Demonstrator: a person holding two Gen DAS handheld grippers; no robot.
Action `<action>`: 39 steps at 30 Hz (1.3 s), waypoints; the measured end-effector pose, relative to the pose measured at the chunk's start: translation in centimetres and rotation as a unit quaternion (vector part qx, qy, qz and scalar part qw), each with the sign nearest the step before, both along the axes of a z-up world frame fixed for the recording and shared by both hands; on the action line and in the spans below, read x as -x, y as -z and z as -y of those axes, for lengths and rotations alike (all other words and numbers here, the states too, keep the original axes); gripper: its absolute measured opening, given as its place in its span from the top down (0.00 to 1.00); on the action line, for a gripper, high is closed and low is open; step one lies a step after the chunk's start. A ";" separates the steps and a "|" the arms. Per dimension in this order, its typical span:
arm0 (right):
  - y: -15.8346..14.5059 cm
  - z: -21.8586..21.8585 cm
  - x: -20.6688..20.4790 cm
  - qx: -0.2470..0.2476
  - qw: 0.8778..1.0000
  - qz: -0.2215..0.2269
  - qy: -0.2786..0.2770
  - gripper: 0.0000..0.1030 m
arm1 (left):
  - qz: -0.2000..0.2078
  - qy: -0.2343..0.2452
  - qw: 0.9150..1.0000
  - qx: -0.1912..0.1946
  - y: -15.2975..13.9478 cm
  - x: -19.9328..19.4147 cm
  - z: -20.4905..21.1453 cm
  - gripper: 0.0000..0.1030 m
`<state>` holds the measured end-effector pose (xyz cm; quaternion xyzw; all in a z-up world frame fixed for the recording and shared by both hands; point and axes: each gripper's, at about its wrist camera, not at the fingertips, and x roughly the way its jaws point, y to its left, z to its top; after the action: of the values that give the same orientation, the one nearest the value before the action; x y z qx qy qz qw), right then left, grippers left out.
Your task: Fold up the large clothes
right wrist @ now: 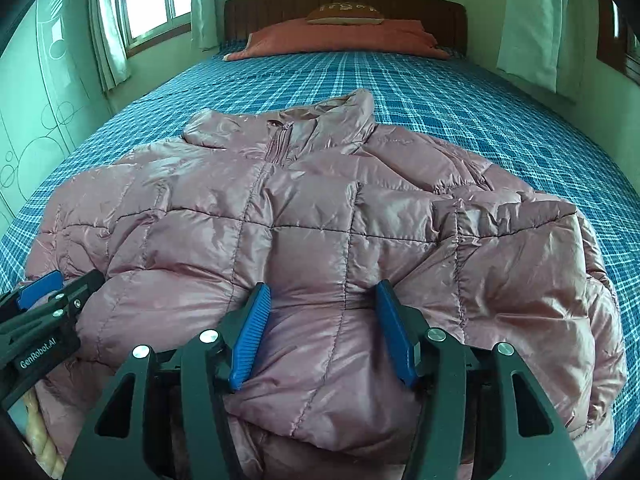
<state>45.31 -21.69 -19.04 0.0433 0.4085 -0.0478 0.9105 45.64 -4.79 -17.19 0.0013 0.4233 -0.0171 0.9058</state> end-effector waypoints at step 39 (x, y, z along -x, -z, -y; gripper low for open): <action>-1.9 13.0 38.3 -0.061 0.983 -0.039 0.170 0.36 | -0.073 -0.145 0.980 0.113 -1.3 33.2 -20.2 0.30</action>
<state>7.05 -34.66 -17.09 0.1661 0.4324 -0.1788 0.8680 12.46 15.40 -15.86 -0.1634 0.4790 0.0670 0.8598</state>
